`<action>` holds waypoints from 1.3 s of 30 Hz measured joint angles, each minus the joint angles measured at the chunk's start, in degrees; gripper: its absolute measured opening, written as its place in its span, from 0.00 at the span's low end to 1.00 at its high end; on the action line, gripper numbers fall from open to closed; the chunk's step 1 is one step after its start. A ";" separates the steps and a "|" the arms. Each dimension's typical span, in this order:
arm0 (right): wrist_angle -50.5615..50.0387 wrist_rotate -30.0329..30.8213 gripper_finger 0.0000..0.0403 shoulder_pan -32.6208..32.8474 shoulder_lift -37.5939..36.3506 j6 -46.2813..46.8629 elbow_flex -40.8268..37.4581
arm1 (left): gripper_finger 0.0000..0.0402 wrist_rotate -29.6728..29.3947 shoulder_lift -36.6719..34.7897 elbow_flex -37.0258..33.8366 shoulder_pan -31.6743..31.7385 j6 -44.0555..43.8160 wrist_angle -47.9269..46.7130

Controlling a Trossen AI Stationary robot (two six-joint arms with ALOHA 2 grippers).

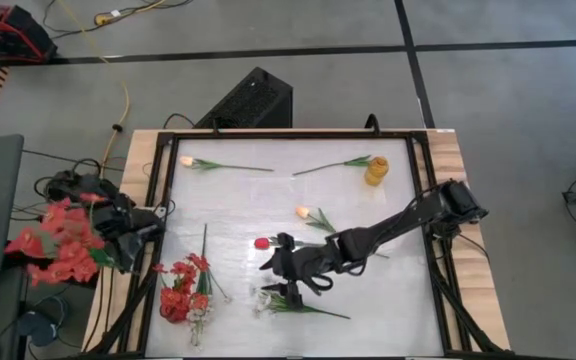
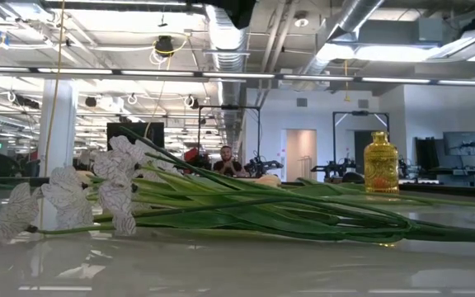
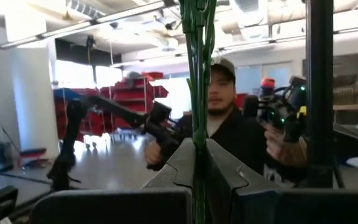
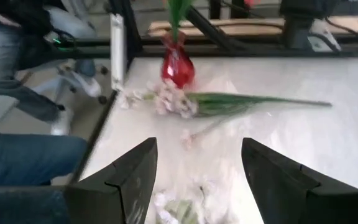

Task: Sort flowers into vase by color
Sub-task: Put the red flowers into the red vase

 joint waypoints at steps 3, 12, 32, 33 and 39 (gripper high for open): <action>1.06 1.42 0.64 1.02 1.29 2.27 0.06 | 0.00 0.00 0.03 -2.49 -0.09 0.38 -0.17; 2.54 3.73 0.64 4.58 5.02 6.08 0.01 | 0.00 -0.98 0.05 -14.19 -6.42 -2.03 14.57; 3.42 5.17 0.64 4.53 5.72 6.47 -0.01 | 0.00 -30.19 7.64 -21.64 -30.42 11.13 23.08; 3.39 5.17 0.64 4.47 5.72 6.48 -0.01 | 0.00 -31.18 9.13 -21.66 -31.20 11.50 23.65; 3.37 5.17 0.64 4.47 5.72 6.46 -0.01 | 0.00 -32.34 18.04 -21.68 -35.40 13.28 28.88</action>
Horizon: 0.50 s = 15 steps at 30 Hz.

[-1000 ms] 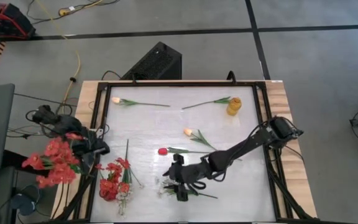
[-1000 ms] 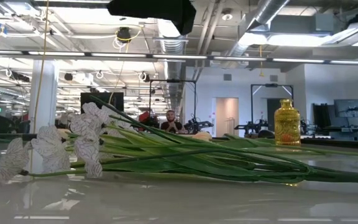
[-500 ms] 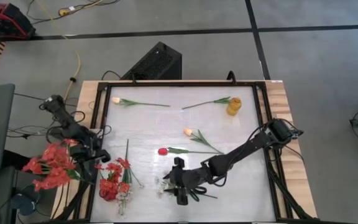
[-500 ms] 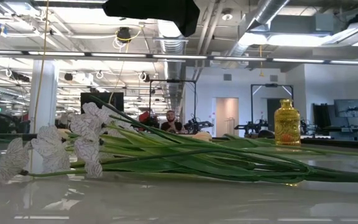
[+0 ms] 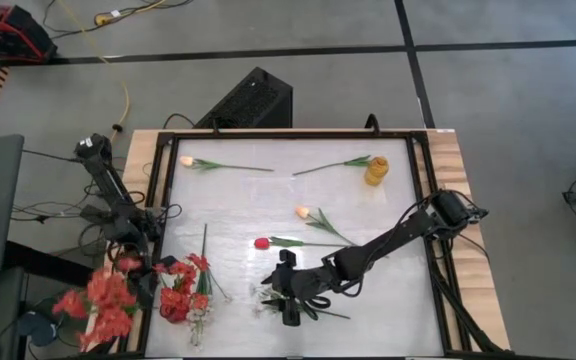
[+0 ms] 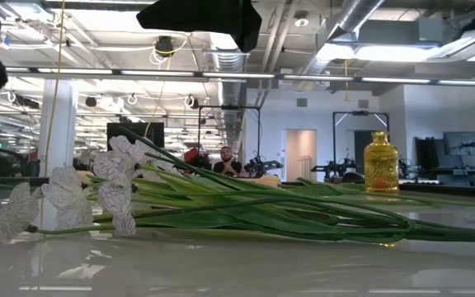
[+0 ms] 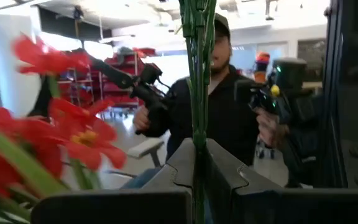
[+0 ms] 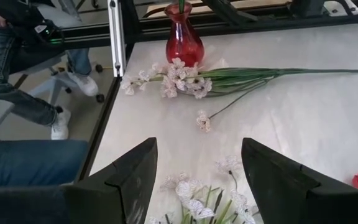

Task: Sort flowers into vase by color
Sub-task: Put the red flowers into the red vase

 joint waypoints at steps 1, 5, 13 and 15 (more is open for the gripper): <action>-0.09 0.00 0.64 0.00 0.00 0.00 0.00 | 0.00 -0.78 1.11 0.00 -0.65 0.43 0.83; -0.11 0.00 0.64 0.00 0.00 0.00 0.00 | 0.00 -4.89 4.80 -0.04 -2.62 1.60 1.71; -0.11 0.00 0.64 0.00 0.00 0.02 0.00 | 0.00 -8.45 9.53 -0.09 -4.85 3.07 2.02; -0.09 0.00 0.64 0.00 0.00 0.00 0.00 | 0.00 -8.74 10.15 -0.11 -5.25 3.26 2.74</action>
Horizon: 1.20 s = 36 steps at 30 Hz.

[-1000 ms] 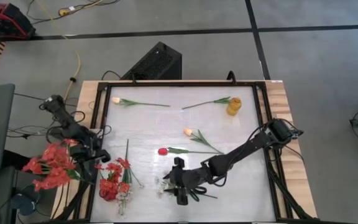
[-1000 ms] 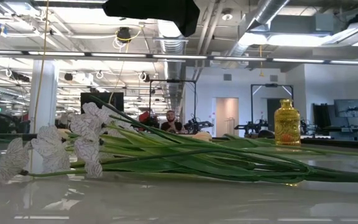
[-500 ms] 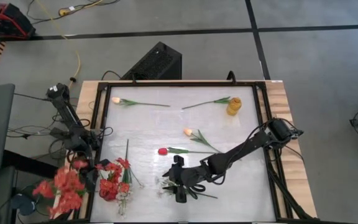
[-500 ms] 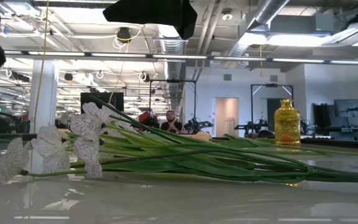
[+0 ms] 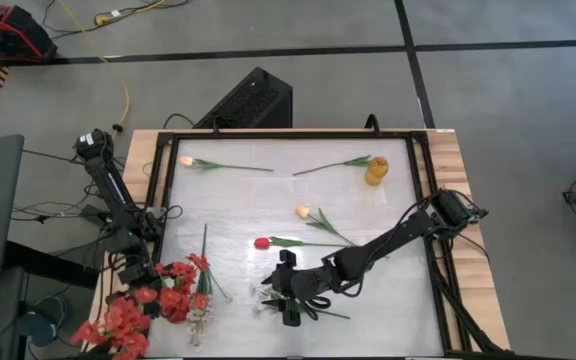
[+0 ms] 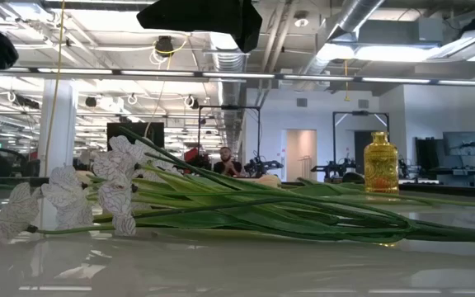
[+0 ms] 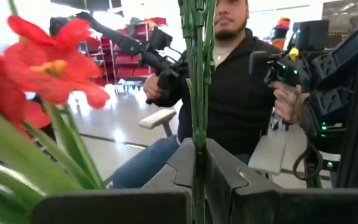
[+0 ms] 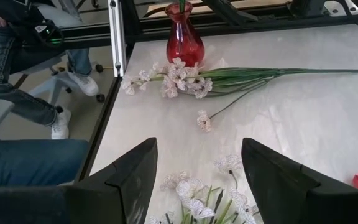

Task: Sort flowers into vase by color
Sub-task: Put the red flowers into the red vase

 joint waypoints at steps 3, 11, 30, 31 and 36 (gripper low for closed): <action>-0.02 0.00 0.64 0.00 0.00 0.00 0.00 | 0.00 -0.94 0.99 -0.02 -0.64 0.03 -0.63; 0.00 -0.02 0.64 0.00 0.00 0.00 0.00 | 0.00 -4.65 3.07 -0.04 -2.31 0.01 -1.59; 1.56 -0.07 0.64 0.00 -0.02 0.03 0.00 | 0.00 -8.33 3.40 -0.04 -3.28 -3.42 -6.46; 2.16 -0.16 0.64 0.00 -0.02 0.03 0.00 | 0.00 -8.33 3.39 -0.04 -3.28 -3.72 -6.90; 10.00 -2.73 0.64 0.62 0.02 -4.26 0.00 | 0.01 -8.57 3.33 -0.04 -3.26 -4.13 -7.51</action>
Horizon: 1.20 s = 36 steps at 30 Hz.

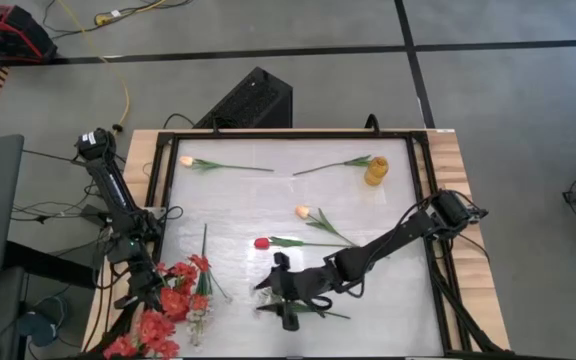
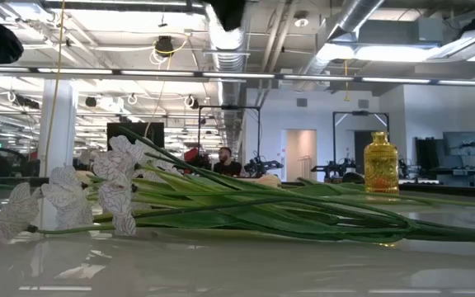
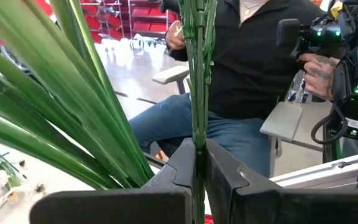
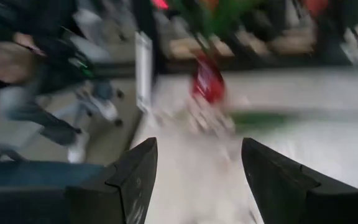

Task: Sort flowers into vase by color
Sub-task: Put the red flowers into the red vase

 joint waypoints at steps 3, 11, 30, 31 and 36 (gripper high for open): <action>11.22 -2.22 0.64 0.56 1.63 -7.54 0.09 | 0.00 -0.07 0.00 0.00 0.00 0.03 0.00; 19.37 -9.64 0.57 -1.02 12.93 -21.30 13.49 | 0.00 -0.39 0.03 0.00 0.00 0.15 0.79; 6.00 -11.09 0.05 -2.98 31.35 -34.57 49.97 | 0.00 -0.46 0.03 0.00 0.00 -1.42 2.12; 5.81 -11.10 0.05 -3.18 32.31 -34.66 51.44 | 0.00 -0.46 0.04 0.00 0.00 -1.43 2.26; 7.30 -11.81 0.04 -3.75 33.81 -36.27 52.63 | 0.00 -0.46 0.04 0.00 0.00 -1.55 2.45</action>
